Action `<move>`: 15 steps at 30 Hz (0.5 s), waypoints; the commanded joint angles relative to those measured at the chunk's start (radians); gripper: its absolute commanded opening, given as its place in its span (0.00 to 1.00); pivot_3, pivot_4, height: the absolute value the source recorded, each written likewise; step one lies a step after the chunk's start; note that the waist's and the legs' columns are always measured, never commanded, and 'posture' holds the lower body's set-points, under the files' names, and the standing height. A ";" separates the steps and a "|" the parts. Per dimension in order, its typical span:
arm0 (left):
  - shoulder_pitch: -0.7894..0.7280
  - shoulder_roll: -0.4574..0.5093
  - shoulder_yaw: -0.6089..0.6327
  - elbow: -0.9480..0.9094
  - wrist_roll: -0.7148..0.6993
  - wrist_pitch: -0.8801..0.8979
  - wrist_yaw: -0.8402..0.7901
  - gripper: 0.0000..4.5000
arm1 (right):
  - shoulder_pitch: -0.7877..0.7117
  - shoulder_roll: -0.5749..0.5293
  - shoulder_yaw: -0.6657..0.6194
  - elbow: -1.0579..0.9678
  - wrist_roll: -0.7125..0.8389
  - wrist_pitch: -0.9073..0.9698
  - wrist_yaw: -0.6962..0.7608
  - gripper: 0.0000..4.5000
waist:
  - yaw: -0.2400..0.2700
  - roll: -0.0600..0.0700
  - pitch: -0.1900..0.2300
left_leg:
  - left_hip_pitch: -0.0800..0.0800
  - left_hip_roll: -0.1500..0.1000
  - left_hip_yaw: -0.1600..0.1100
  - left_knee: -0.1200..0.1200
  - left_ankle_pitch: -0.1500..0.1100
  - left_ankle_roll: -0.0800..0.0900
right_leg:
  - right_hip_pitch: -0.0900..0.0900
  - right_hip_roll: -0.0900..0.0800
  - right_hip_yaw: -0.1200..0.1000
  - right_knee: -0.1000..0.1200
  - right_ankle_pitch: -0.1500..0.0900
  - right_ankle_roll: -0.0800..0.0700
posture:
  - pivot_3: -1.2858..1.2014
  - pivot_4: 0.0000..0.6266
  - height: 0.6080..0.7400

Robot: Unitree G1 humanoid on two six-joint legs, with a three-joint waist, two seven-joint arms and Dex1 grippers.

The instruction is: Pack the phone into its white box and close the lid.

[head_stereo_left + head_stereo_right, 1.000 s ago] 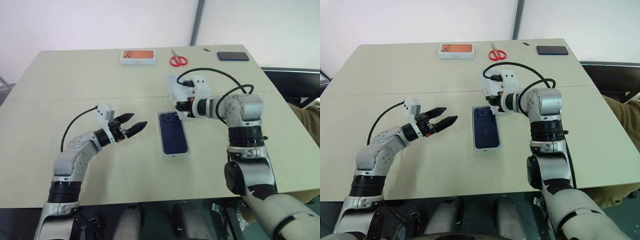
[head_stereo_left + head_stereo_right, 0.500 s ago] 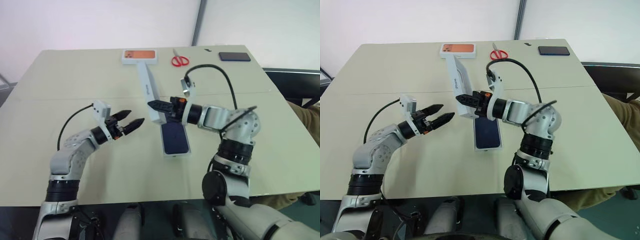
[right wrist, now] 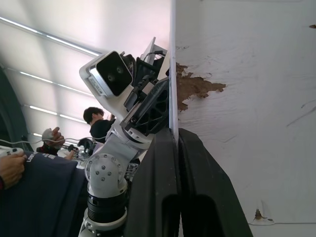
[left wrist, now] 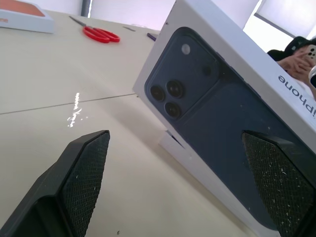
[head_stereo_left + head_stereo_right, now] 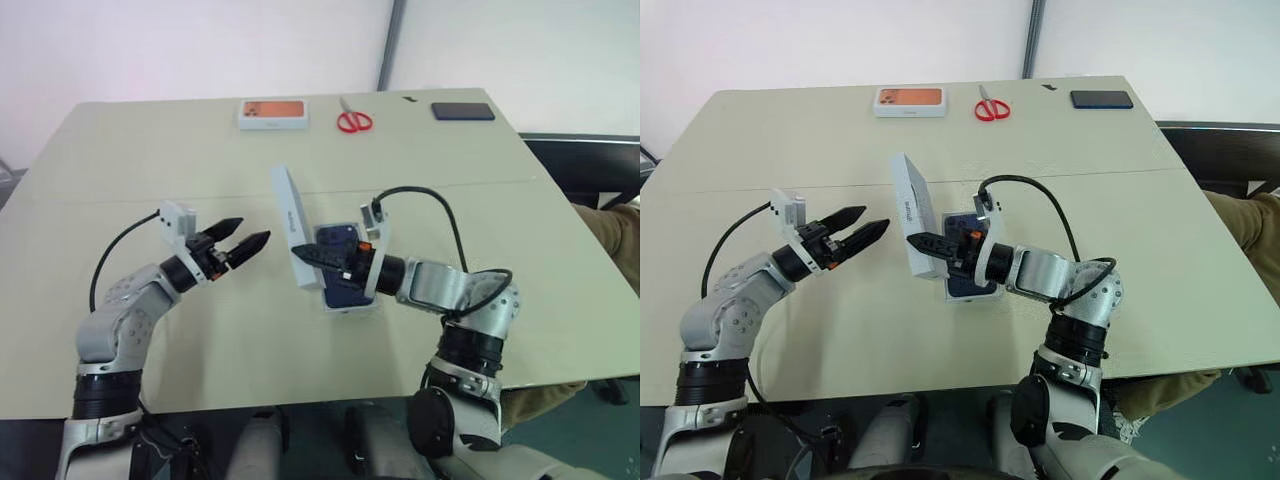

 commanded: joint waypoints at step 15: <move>0.065 -0.026 -0.054 -0.081 -0.016 0.032 0.014 0.00 | 0.129 -0.226 0.355 0.075 0.456 -0.323 -0.253 0.13 | -0.002 0.000 0.000 | 0.000 0.000 0.000 0.000 -0.001 0.001 | 0.000 0.001 0.000 -0.001 0.000 0.000 | 0.52 0.24 1.00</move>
